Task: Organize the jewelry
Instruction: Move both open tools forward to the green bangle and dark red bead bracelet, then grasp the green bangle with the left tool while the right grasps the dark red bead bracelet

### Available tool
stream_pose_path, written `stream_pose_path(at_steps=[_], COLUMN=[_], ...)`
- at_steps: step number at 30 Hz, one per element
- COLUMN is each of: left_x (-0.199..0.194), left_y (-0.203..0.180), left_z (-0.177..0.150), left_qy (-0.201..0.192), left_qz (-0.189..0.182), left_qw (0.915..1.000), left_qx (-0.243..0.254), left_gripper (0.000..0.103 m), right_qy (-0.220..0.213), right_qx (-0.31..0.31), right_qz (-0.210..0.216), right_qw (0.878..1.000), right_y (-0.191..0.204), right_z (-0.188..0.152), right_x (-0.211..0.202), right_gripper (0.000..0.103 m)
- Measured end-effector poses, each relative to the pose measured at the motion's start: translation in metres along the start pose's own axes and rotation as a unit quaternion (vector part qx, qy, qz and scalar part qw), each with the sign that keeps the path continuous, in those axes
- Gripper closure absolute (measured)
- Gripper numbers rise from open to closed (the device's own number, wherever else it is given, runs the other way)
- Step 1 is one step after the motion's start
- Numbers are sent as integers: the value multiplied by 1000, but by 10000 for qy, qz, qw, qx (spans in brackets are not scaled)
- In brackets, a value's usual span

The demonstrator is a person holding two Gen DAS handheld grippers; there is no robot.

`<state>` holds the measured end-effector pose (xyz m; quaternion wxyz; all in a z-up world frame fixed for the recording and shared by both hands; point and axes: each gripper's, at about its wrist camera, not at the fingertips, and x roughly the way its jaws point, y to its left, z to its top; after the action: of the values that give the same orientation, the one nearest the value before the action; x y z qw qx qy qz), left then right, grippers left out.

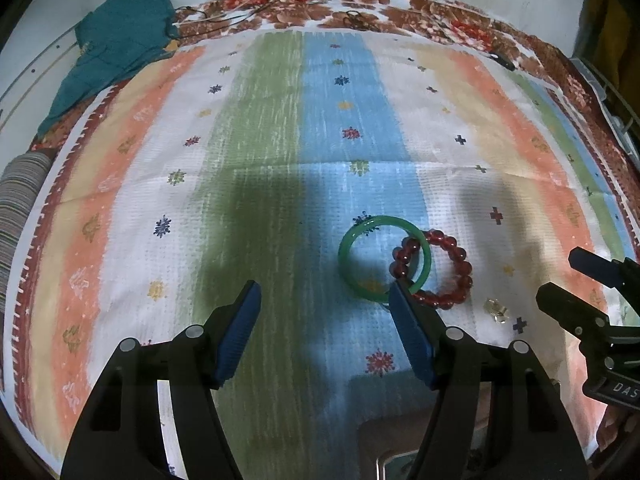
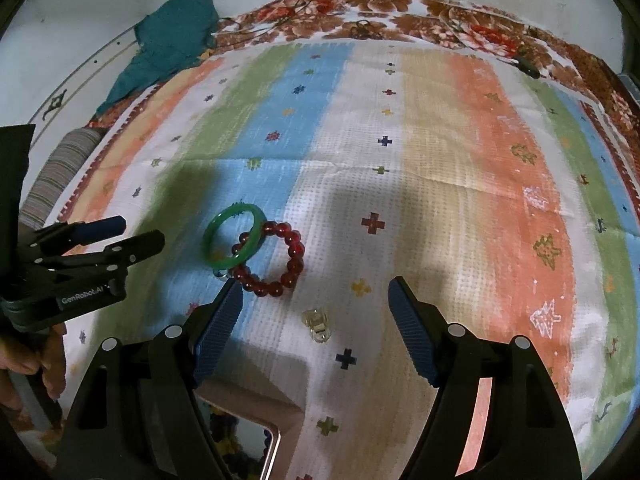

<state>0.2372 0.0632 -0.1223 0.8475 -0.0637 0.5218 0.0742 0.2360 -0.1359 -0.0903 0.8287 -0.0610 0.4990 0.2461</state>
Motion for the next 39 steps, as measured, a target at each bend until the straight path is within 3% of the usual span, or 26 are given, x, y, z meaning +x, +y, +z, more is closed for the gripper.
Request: stream_pose_path(at_steps=[19, 39], left_x=[31, 77], left_y=[-8, 2], left_z=[16, 19], left_qy=[154, 572], left_qz=[-24, -75], left_qw=[9996, 9981], left_qx=[235, 231], left_gripper=[36, 39], right_qy=[198, 831], right_qx=[-63, -410], right_qz=[33, -122], right_qw=[9998, 9956], right_y=[0, 10], right_z=[15, 20], right_x=[28, 85], right_gripper=[28, 28])
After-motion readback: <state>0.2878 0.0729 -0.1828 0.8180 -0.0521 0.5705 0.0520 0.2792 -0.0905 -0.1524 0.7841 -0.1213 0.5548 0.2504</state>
